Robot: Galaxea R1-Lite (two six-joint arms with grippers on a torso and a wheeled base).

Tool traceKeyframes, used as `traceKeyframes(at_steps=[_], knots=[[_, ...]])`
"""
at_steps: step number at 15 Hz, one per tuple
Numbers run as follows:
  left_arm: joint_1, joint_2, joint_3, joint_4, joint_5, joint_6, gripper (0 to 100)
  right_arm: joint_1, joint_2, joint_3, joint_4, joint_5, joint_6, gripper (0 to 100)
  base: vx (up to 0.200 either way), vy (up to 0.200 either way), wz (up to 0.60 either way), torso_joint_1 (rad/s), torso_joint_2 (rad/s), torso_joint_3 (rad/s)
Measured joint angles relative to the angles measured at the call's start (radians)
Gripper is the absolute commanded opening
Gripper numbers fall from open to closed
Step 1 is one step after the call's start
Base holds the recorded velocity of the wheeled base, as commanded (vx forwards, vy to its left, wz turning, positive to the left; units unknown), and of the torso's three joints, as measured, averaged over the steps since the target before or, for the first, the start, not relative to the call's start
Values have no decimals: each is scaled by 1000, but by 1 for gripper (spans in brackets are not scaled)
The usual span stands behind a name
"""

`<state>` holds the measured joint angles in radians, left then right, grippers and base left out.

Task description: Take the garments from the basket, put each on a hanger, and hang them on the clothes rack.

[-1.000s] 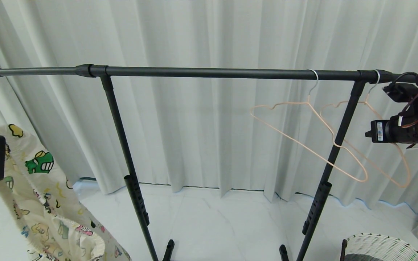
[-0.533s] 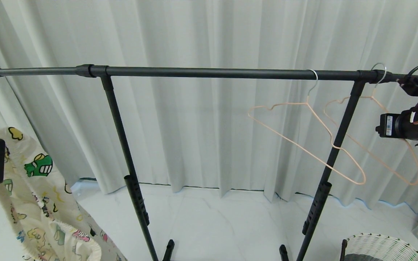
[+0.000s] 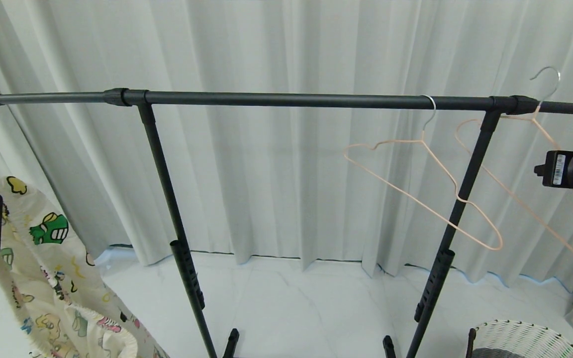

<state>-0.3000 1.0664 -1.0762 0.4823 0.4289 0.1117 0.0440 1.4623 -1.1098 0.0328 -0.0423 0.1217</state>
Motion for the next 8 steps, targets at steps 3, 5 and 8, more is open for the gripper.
traceKeyframes(at_steps=[3,5,8], knots=[[1,-3,11,-13,9,21,0,0,-108,86,28,-1,-10,0,-200,0,0,-1,6,-2],[1,-7,12,-17,10,23,0,0,-187,132,72,-1,-17,0,-200,0,0,-2,-2,5],[-2,-8,22,-17,9,23,0,3,-301,169,169,9,-20,0,-200,0,0,2,2,2]])
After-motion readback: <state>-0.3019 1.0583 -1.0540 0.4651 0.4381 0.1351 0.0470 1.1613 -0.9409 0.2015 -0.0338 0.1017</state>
